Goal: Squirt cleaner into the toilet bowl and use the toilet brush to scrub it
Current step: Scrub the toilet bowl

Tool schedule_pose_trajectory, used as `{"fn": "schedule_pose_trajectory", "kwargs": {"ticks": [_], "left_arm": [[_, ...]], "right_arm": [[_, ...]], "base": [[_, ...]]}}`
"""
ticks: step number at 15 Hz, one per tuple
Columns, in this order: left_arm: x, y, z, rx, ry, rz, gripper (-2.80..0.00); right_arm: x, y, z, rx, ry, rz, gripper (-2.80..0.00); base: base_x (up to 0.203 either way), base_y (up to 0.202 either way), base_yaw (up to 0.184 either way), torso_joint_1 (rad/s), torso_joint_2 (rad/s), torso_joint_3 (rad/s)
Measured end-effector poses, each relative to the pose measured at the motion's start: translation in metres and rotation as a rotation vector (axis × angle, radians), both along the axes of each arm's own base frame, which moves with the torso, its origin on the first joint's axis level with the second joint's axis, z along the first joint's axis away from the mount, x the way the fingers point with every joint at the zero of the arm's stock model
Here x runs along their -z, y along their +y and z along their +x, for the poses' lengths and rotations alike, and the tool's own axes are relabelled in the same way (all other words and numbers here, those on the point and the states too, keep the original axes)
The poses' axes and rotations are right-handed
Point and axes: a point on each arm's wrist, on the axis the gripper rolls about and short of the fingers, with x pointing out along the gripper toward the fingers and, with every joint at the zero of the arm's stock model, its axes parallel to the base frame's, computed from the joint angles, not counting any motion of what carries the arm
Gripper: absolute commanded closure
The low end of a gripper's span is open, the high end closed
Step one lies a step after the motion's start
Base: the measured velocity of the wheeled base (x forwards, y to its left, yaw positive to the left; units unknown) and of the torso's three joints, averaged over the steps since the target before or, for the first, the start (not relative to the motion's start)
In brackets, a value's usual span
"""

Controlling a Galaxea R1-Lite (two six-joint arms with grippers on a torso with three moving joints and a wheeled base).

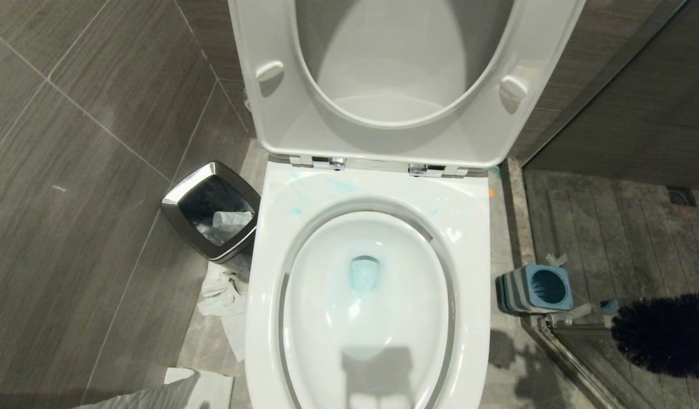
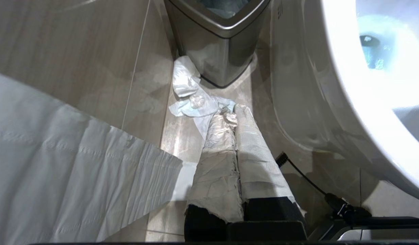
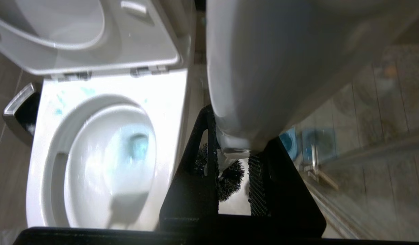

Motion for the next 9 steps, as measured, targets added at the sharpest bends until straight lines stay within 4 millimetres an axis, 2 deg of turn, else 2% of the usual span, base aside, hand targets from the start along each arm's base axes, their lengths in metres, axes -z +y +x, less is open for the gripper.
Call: {"fn": "schedule_pose_trajectory", "kwargs": {"ticks": [4,9], "left_arm": [[0.0000,0.0000,0.0000,0.000,0.000,0.001,0.00],[0.0000,0.0000,0.0000,0.000,0.000,-0.003,0.00]], "right_arm": [[0.0090,0.0011,-0.0029,0.010,0.015,-0.003,0.00],[0.0115,-0.0003,0.0063,0.004,0.051,0.001,0.00]], "base": [[0.000,0.000,0.000,-0.001,0.00,0.200],[0.000,0.000,0.000,-0.001,0.00,0.202]]}}
